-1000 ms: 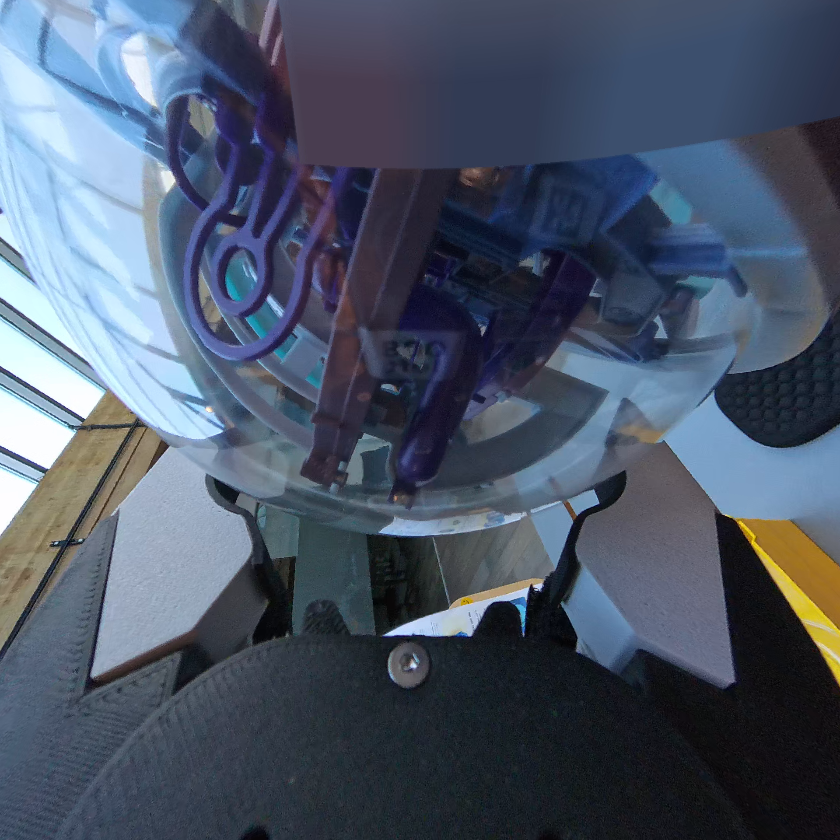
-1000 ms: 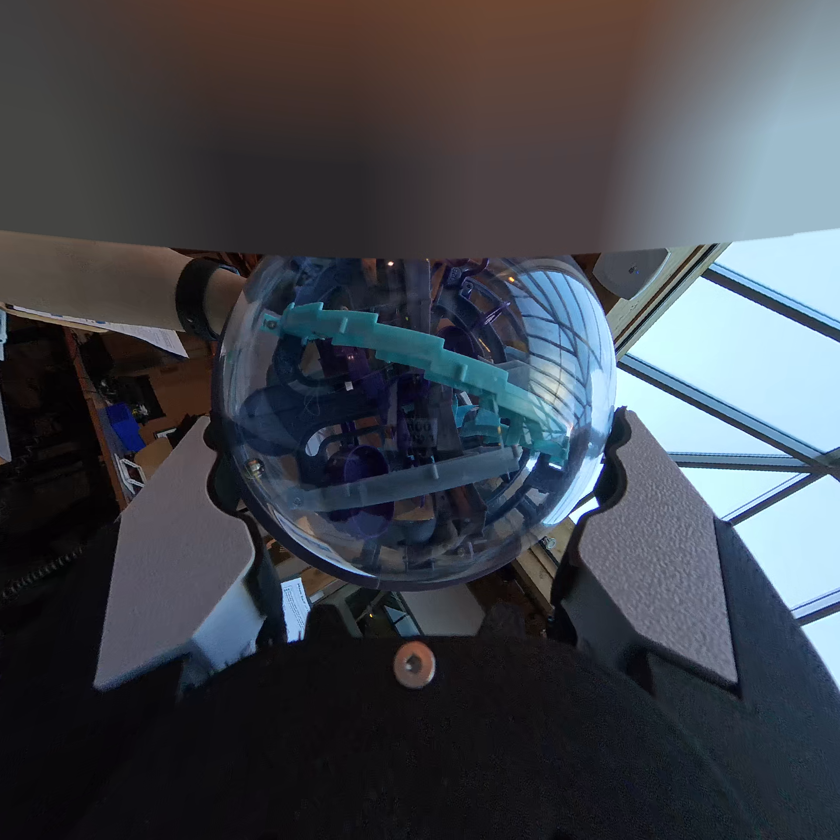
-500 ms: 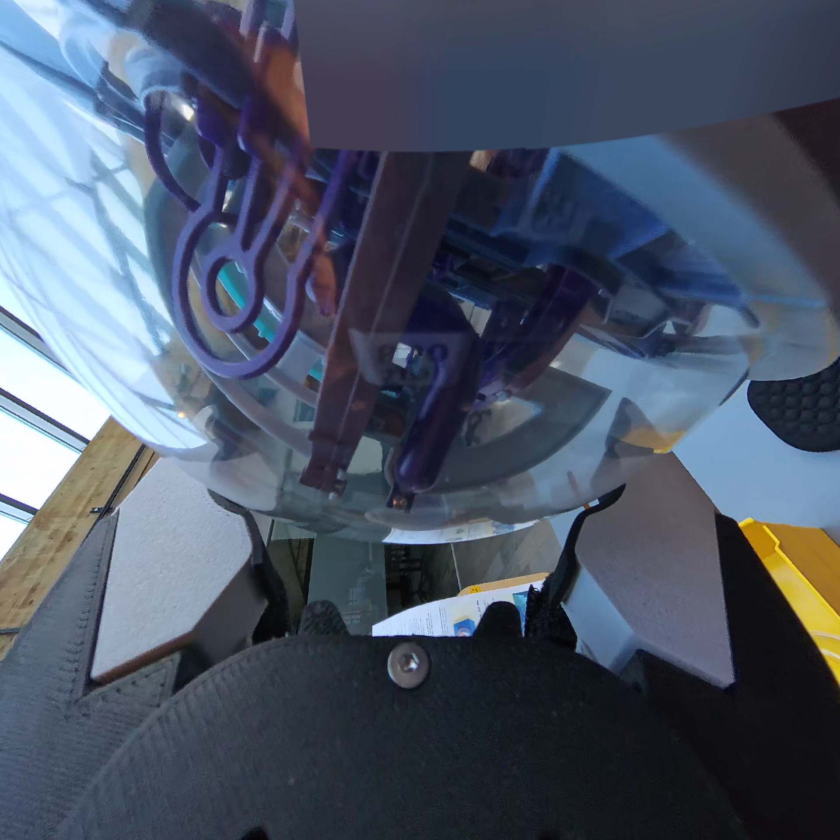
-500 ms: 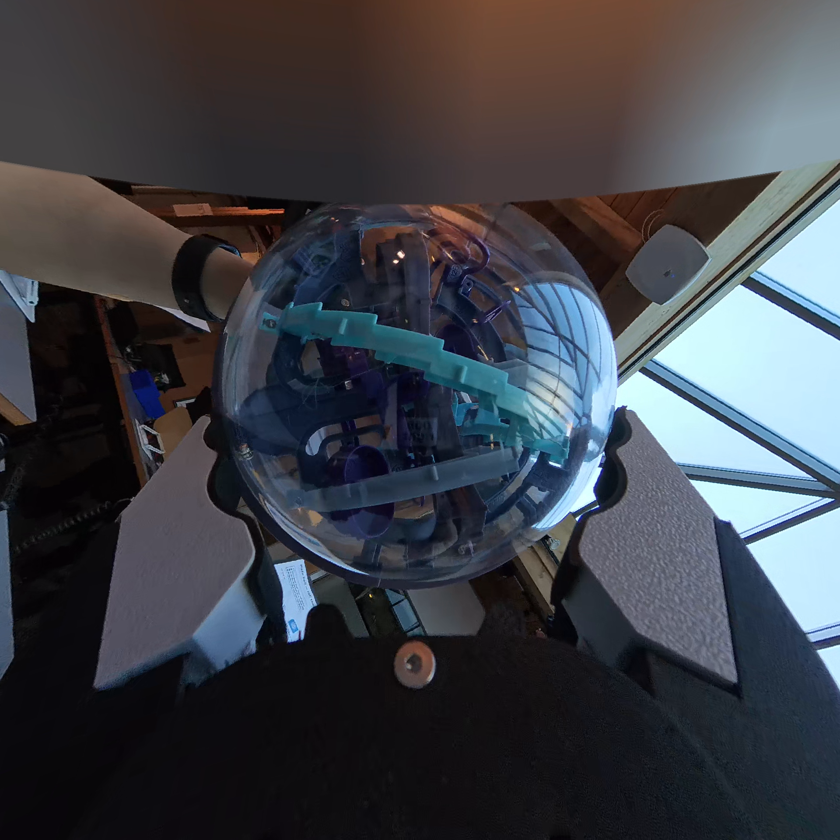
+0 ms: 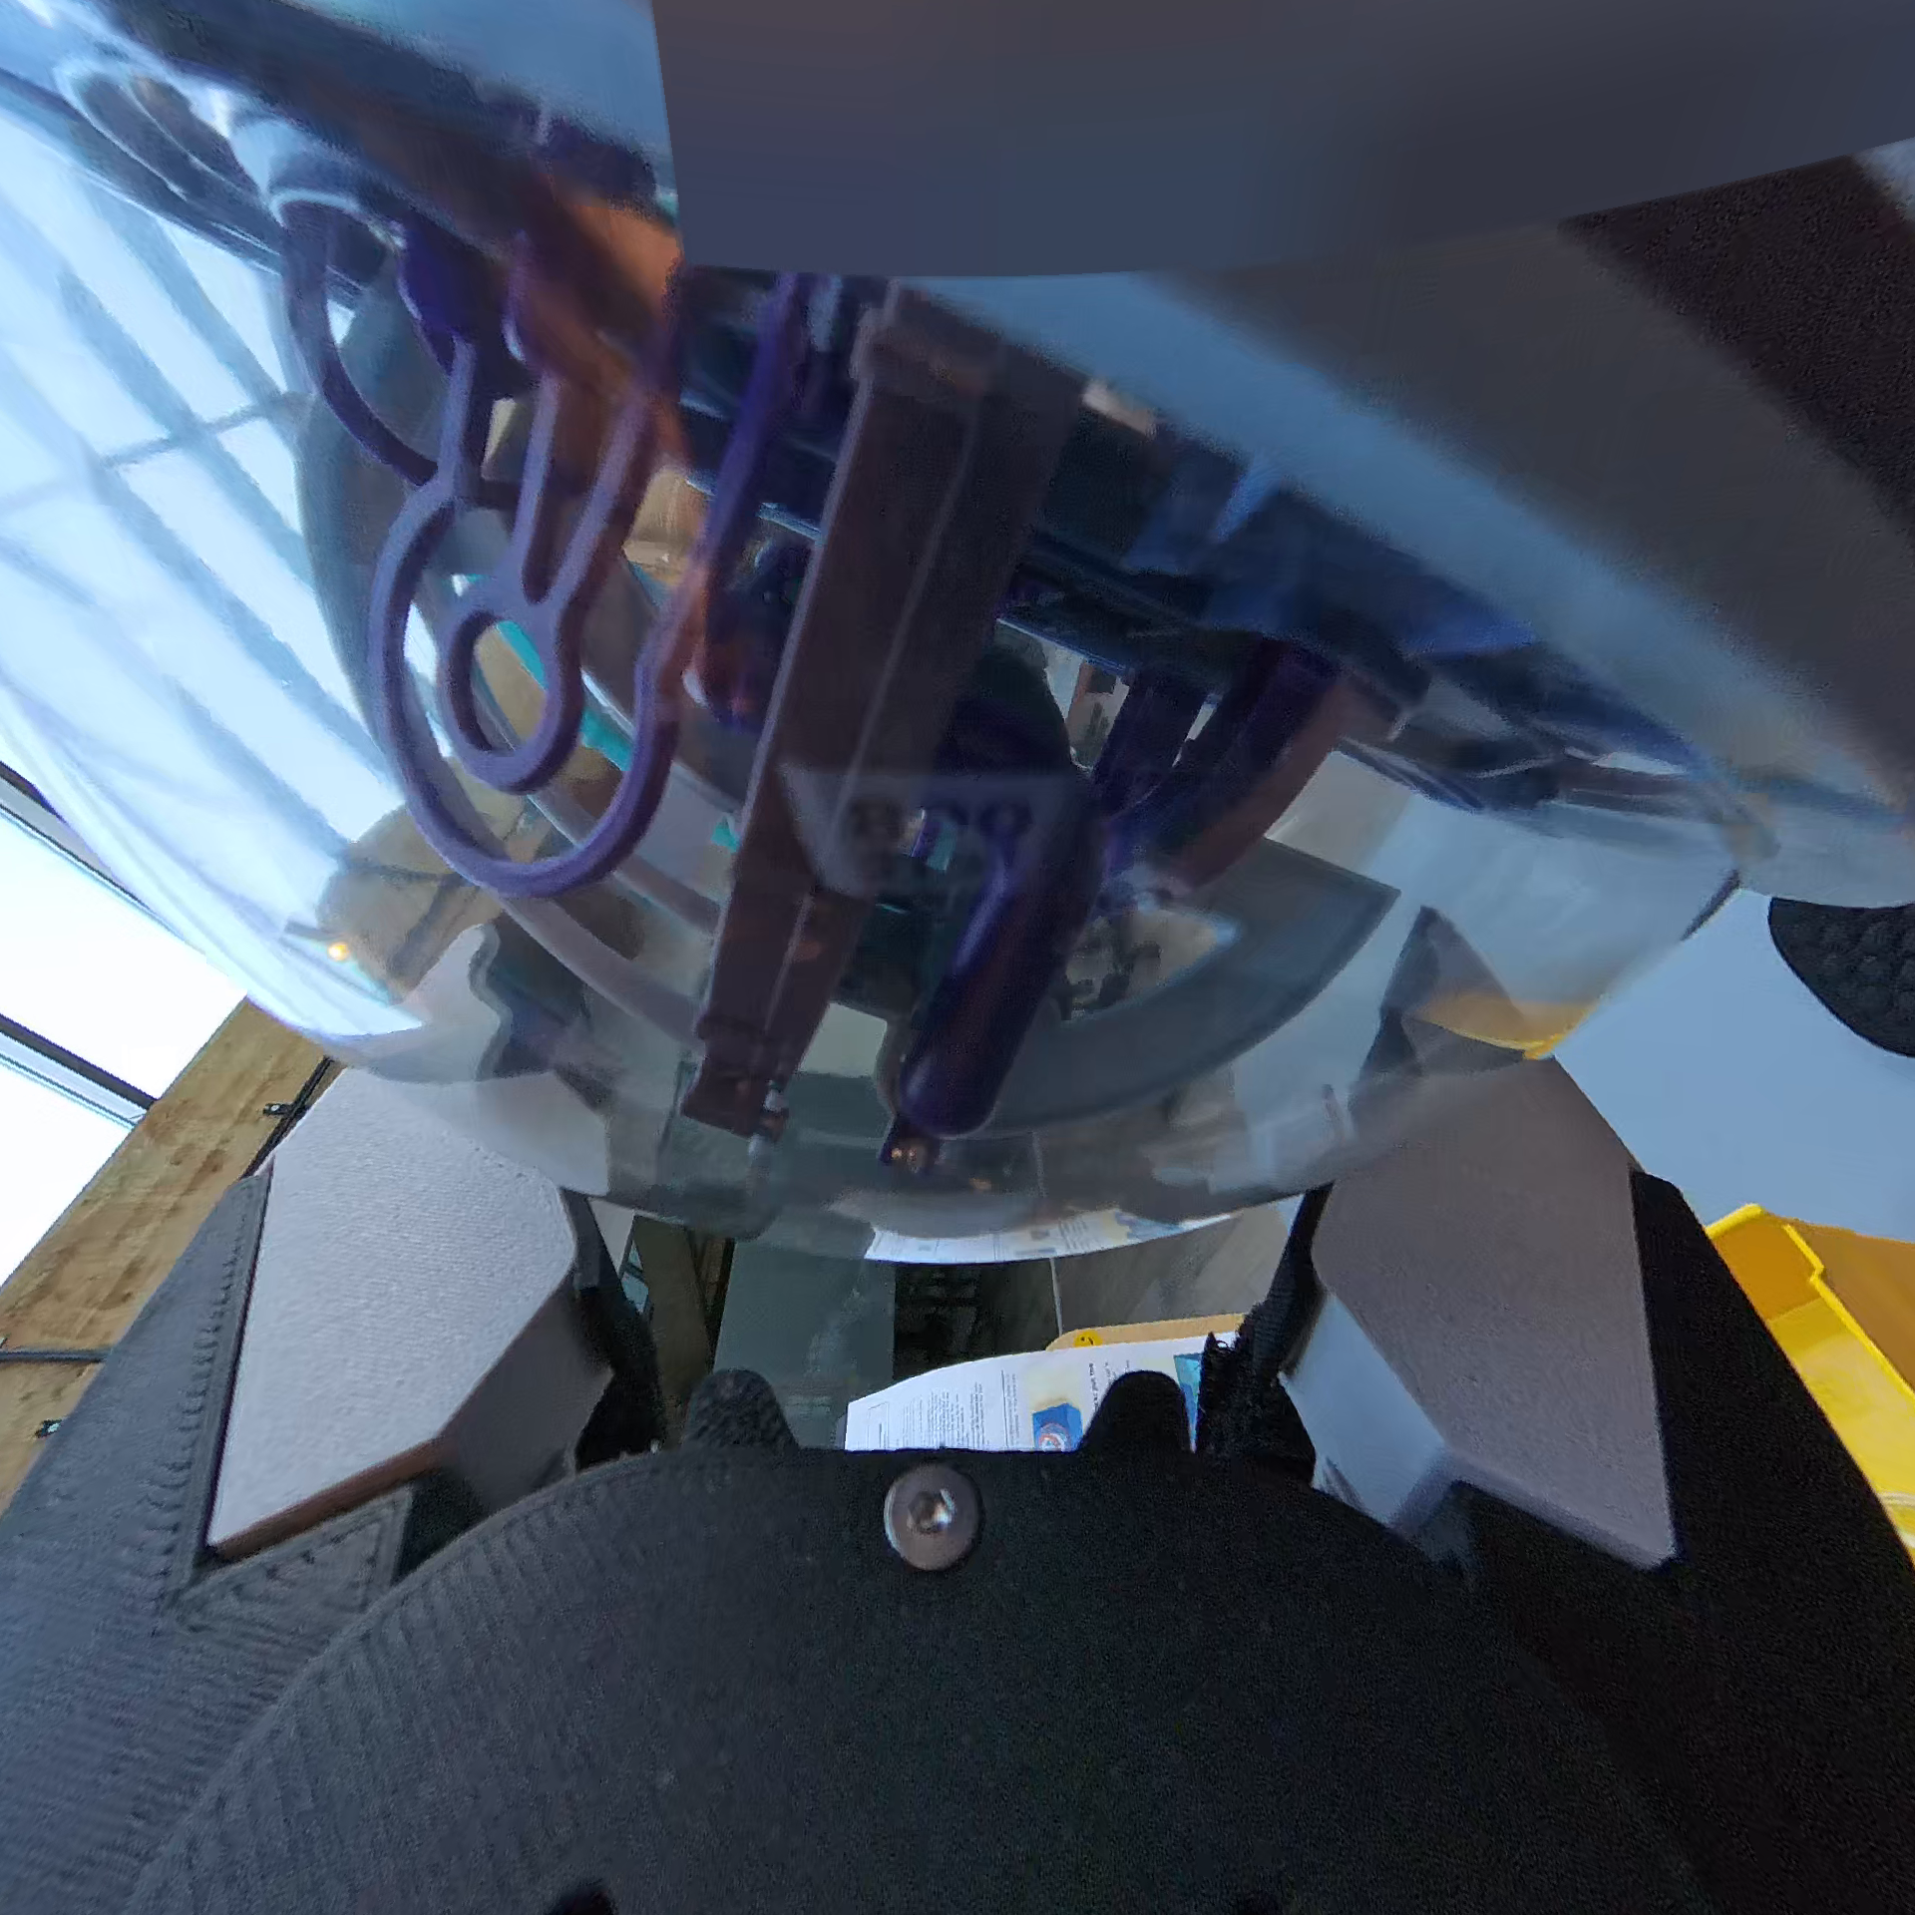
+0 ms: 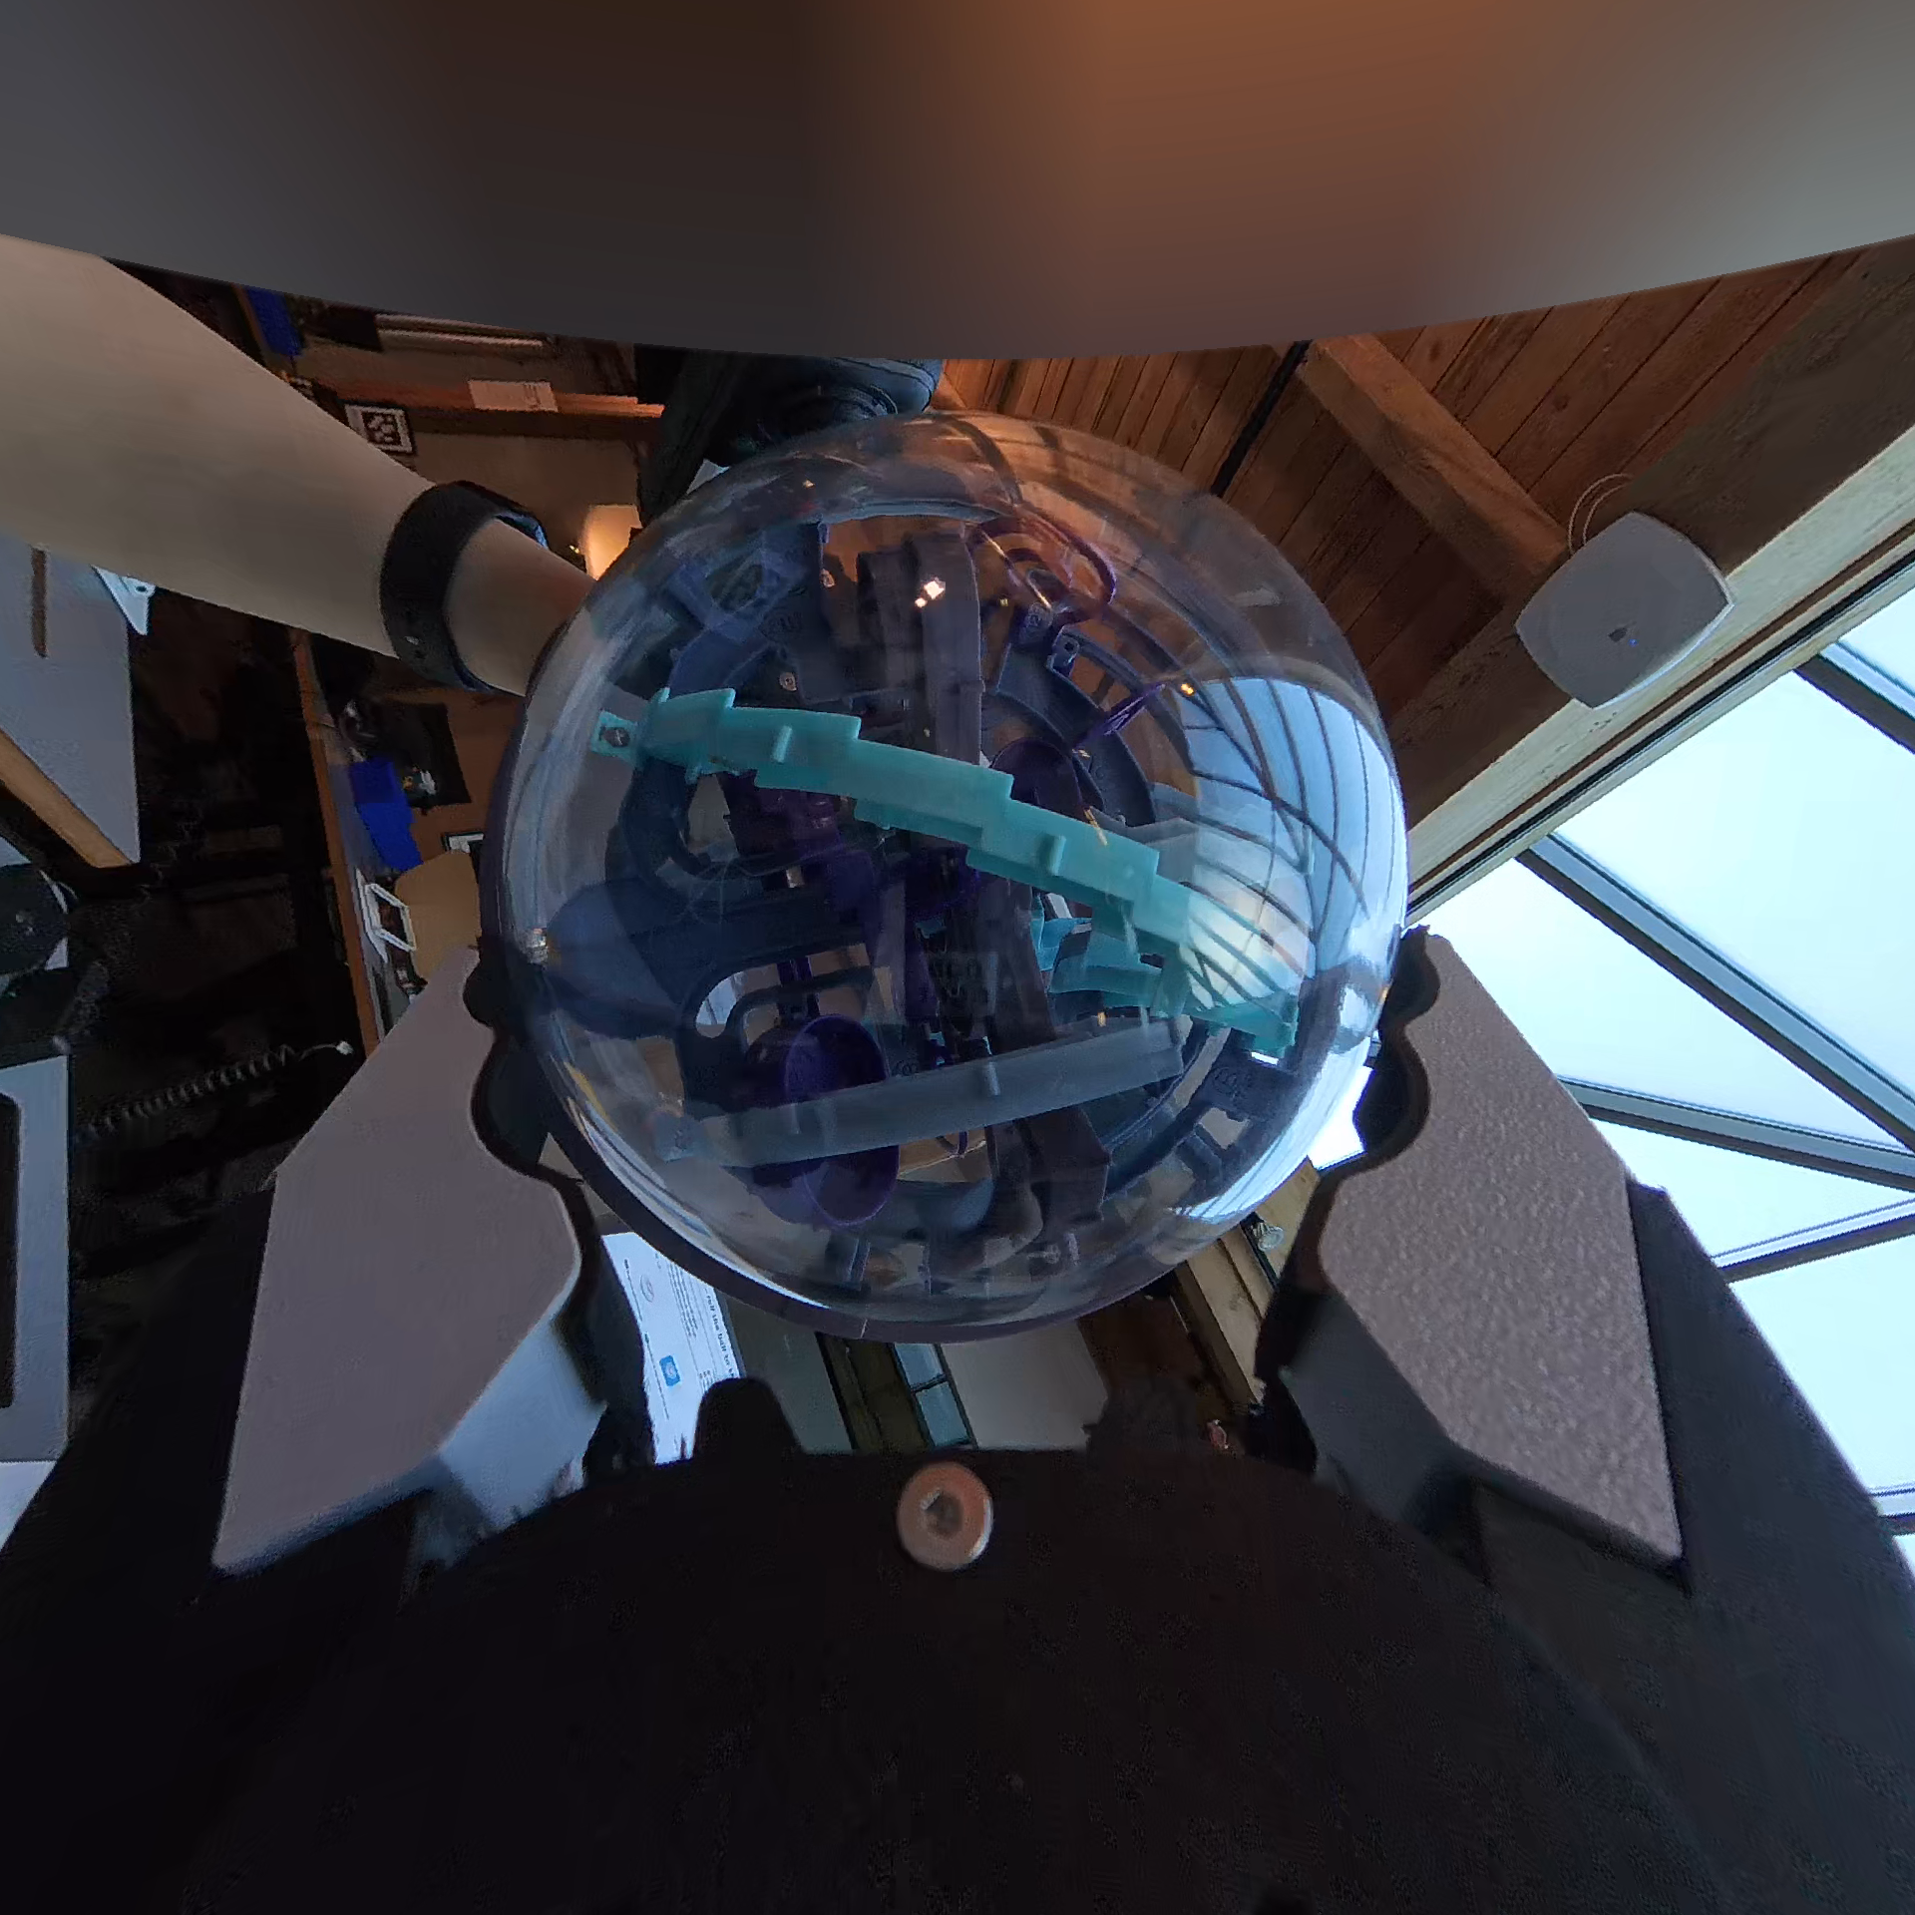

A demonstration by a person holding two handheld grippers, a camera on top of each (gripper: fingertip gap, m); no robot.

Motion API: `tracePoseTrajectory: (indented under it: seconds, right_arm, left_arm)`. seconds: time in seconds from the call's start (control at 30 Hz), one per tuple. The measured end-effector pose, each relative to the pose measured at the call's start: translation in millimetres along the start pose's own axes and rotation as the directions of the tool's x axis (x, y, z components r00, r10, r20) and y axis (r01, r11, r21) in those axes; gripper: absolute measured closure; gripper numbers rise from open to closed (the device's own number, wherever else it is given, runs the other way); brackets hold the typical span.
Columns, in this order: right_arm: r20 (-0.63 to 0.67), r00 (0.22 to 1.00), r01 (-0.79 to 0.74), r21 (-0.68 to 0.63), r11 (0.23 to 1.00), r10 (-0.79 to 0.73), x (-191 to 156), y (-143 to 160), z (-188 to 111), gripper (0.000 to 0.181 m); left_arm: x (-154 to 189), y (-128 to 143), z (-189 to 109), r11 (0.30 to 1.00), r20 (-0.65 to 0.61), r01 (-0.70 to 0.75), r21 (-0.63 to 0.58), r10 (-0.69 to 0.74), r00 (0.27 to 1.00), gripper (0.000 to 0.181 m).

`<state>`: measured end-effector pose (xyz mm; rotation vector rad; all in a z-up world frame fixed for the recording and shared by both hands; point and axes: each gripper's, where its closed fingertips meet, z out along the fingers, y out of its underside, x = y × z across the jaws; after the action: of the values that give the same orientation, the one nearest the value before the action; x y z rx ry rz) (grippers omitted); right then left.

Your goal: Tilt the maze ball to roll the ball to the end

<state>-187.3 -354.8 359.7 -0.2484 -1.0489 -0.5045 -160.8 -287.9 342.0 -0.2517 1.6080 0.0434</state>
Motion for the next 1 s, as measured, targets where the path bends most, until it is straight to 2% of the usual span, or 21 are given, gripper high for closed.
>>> tracePoseTrajectory:
  seconds: [0.53,1.0]
  right_arm:
    - [0.021,1.0,0.011,-0.014,1.0,-0.01,-3.0,-2.1,1.8,0.023]
    - [0.16,0.983,-0.07,-0.115,0.991,0.088,-23.6,23.0,9.5,0.023]
  left_arm:
    - [2.1,1.1,-1.1,1.0,0.016,0.016,0.007,-0.016,1.0,0.023]
    - [23.4,30.2,11.8,0.975,0.01,0.212,0.069,-0.213,0.977,0.023]
